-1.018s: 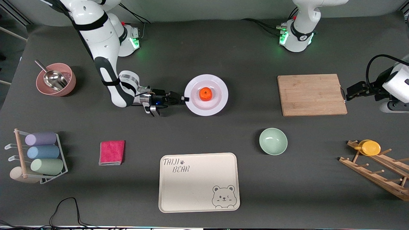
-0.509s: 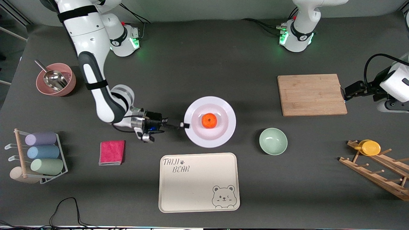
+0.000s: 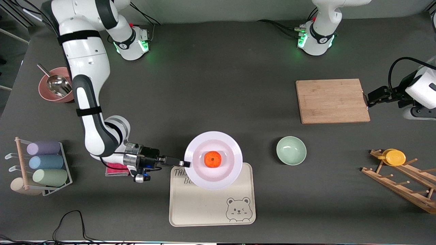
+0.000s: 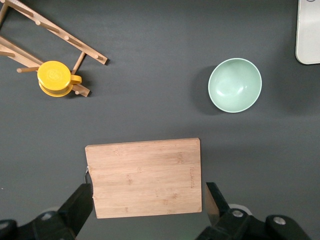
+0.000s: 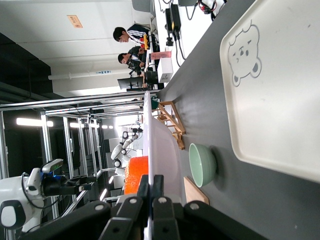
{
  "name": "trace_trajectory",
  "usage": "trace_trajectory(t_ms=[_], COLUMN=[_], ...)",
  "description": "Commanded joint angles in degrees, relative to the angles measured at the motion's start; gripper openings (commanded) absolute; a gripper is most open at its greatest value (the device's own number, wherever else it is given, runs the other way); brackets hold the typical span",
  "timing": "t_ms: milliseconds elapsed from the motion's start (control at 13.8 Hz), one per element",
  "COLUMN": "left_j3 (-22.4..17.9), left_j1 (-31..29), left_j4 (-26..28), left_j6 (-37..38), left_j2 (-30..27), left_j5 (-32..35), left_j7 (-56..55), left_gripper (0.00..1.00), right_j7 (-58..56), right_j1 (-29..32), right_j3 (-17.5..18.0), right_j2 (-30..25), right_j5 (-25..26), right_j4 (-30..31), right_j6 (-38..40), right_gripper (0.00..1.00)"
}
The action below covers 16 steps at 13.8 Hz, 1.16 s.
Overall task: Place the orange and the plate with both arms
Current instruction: 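Slide the plate with the orange onto the bear placemat, right gripper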
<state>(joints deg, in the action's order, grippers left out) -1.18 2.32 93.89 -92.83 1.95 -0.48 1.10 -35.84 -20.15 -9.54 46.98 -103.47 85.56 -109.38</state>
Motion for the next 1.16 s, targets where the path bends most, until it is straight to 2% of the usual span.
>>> trace_trajectory(t_ms=[0,218,655,1091], left_j3=[0.7,0.7,1.3,1.3], left_j1=[-0.6,-1.0,-0.9,-0.7], left_j4=[-1.6,-2.8,-2.2,-1.0], left_j6=[0.3,0.6,1.3,1.0], left_j2=[0.6,1.4,0.6,-0.3], left_j5=[0.0,0.0,0.2,0.9], left_j7=[-0.7,-0.7,-0.4,0.6], left_gripper=[1.00,1.00,1.00,1.00], right_j7=[3.3,4.3,3.5,-0.8], right_j1=[1.7,2.1,4.5,4.5], right_j3=[0.3,0.3,0.3,0.4], right_j2=[9.6,15.4,24.6,26.8], right_j5=[1.3,1.2,1.2,1.2], right_j4=[-12.8,-20.2,-29.7,-30.1], right_j6=[0.7,0.6,-0.7,-2.3], right_gripper=[0.00,0.00,0.00,0.00])
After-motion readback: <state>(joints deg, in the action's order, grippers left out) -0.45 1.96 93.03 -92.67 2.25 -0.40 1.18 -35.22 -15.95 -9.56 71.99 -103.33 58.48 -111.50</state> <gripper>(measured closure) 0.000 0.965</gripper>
